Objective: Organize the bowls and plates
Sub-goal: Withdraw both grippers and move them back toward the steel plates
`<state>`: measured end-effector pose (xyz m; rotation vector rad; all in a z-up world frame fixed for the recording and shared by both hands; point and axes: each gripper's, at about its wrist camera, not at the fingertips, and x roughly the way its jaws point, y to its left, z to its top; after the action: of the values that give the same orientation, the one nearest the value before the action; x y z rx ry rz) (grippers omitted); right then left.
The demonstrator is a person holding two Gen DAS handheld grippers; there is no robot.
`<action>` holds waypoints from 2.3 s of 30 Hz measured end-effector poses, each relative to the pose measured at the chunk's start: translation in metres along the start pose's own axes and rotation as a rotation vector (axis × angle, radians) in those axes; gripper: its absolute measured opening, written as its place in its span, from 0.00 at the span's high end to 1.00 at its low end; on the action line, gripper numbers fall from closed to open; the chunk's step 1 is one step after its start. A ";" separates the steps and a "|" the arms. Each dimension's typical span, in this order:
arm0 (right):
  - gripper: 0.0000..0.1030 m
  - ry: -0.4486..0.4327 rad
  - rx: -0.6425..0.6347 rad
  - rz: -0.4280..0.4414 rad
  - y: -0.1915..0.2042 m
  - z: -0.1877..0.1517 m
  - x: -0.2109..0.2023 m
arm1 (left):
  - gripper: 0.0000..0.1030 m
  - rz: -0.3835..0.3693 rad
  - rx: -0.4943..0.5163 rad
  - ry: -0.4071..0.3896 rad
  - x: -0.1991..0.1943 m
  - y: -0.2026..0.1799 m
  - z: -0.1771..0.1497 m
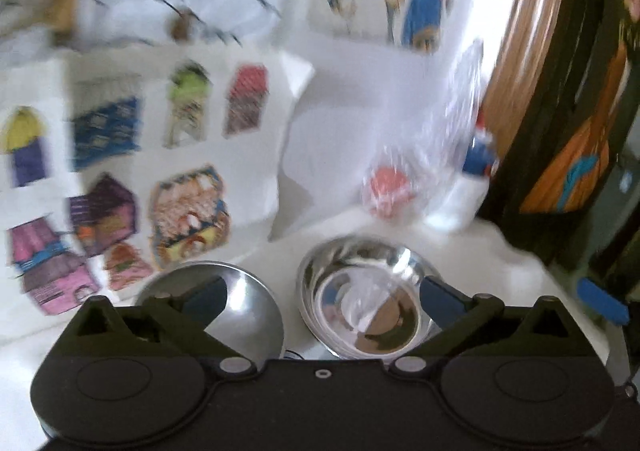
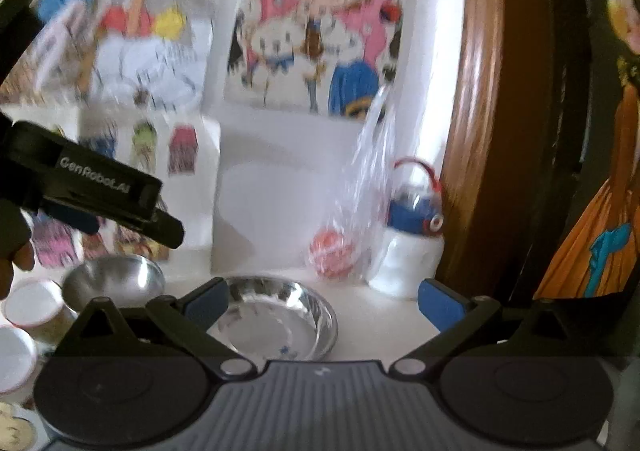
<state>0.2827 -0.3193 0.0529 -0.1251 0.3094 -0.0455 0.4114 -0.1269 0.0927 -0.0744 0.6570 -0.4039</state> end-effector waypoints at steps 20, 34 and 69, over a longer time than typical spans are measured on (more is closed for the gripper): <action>0.00 -0.080 0.193 0.029 0.001 -0.040 -0.121 | 0.01 0.086 0.007 -0.174 -0.137 -0.009 -0.109; 0.00 0.079 0.237 0.017 0.005 -0.091 -0.130 | 0.01 0.099 -0.065 -0.065 -0.130 -0.002 -0.179; 0.04 0.217 0.474 0.113 -0.021 -0.106 -0.035 | 0.01 0.162 -0.257 -0.063 -0.063 0.001 -0.190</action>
<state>0.2167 -0.3498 -0.0344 0.3703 0.5138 -0.0189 0.2509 -0.0904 -0.0214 -0.2753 0.6448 -0.1592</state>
